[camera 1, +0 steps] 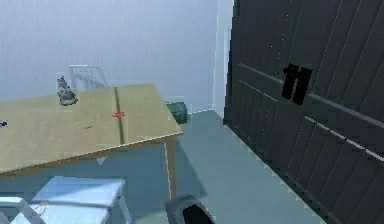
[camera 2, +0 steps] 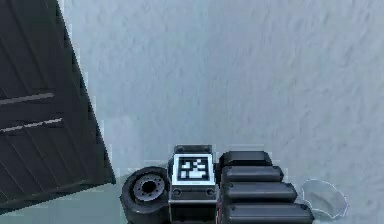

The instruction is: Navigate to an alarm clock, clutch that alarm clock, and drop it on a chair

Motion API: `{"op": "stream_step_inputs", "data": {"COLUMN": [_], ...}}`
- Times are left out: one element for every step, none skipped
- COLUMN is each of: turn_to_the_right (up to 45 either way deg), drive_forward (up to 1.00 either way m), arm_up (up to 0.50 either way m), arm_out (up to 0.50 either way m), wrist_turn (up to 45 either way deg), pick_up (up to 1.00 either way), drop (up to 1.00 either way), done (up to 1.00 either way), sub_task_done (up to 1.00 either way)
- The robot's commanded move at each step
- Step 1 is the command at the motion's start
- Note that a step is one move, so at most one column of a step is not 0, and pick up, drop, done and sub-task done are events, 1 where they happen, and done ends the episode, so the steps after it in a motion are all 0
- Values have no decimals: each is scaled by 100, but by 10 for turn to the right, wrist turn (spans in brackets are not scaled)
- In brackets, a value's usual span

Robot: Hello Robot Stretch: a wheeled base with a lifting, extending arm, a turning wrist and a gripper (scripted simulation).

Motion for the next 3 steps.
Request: {"op": "stream_step_inputs", "data": {"turn_to_the_right": [0,270,0], "drive_forward": [25,0,20], "arm_up": [0,0,0], "arm_out": [0,0,0], "wrist_turn": [0,0,0], "pick_up": [0,0,0], "drop": [0,0,0], "done": [0,0,0], "sub_task_done": [0,0,0]}}
